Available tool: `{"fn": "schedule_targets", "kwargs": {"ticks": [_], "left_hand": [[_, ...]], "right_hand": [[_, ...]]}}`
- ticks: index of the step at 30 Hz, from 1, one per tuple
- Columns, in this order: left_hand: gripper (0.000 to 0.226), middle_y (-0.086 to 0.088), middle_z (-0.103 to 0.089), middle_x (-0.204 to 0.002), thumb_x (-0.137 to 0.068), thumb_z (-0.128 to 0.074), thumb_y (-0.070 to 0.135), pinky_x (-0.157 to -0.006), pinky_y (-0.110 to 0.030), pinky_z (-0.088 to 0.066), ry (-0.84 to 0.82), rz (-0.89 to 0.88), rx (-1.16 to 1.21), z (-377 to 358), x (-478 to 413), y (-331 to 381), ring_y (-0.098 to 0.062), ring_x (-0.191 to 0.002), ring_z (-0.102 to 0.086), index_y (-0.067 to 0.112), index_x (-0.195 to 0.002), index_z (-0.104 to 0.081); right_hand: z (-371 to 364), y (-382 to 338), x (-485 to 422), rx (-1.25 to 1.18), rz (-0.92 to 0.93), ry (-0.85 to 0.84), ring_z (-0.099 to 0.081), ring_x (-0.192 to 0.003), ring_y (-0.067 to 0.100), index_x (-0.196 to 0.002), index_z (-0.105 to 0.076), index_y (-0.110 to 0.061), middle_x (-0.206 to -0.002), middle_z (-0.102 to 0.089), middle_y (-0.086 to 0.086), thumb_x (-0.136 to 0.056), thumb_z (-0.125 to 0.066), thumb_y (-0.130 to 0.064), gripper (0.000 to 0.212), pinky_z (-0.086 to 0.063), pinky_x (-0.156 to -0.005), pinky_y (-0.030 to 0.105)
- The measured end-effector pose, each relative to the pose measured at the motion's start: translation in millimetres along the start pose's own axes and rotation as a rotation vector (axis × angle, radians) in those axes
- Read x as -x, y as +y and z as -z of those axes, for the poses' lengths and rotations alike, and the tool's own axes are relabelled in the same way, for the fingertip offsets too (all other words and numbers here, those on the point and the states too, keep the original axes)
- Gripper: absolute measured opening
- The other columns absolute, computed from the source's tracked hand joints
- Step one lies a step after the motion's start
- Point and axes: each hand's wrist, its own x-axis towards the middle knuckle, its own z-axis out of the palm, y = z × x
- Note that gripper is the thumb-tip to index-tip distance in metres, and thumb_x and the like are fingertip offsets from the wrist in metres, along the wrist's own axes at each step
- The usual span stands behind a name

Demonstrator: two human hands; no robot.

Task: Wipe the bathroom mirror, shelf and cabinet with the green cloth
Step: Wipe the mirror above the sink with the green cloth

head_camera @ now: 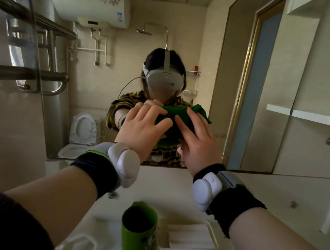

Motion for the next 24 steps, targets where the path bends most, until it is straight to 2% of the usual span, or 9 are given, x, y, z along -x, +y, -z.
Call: {"fn": "schedule_targets", "kwargs": {"ticks": [7, 14, 24], "left_hand": [[0.033, -0.014, -0.062, -0.11, -0.068, -0.08, 0.016, -0.084, -0.046, -0.046, 0.002, 0.076, -0.009, 18, -4, -22, -0.036, -0.099, -0.06, 0.013, -0.098, -0.068], [0.033, -0.012, -0.062, -0.11, -0.068, -0.08, 0.016, -0.085, -0.046, -0.046, 0.015, 0.09, 0.003, 15, 6, -24, -0.035, -0.1, -0.059, 0.015, -0.098, -0.068], [0.027, -0.011, -0.064, -0.107, -0.069, -0.079, 0.018, -0.082, -0.043, -0.047, 0.025, 0.02, -0.007, 10, 30, -42, -0.032, -0.096, -0.06, 0.016, -0.094, -0.069]], "right_hand": [[-9, -20, -30, -0.003, 0.055, 0.005, -0.036, -0.132, 0.032, -0.135, -0.046, -0.015, -0.146, -0.038, 0.004, -0.079, -0.062, 0.001, 0.06, -0.043, -0.098, 0.048], [-16, -26, -22, 0.0, 0.043, 0.034, -0.038, -0.13, 0.034, -0.135, -0.047, -0.013, -0.143, -0.042, 0.007, -0.077, -0.066, 0.002, 0.062, -0.041, -0.101, 0.048], [-31, -43, -8, -0.003, 0.05, 0.007, -0.042, -0.127, 0.035, -0.132, -0.05, -0.013, -0.141, -0.044, 0.007, -0.077, -0.066, 0.002, 0.06, -0.046, -0.092, 0.052]]}}
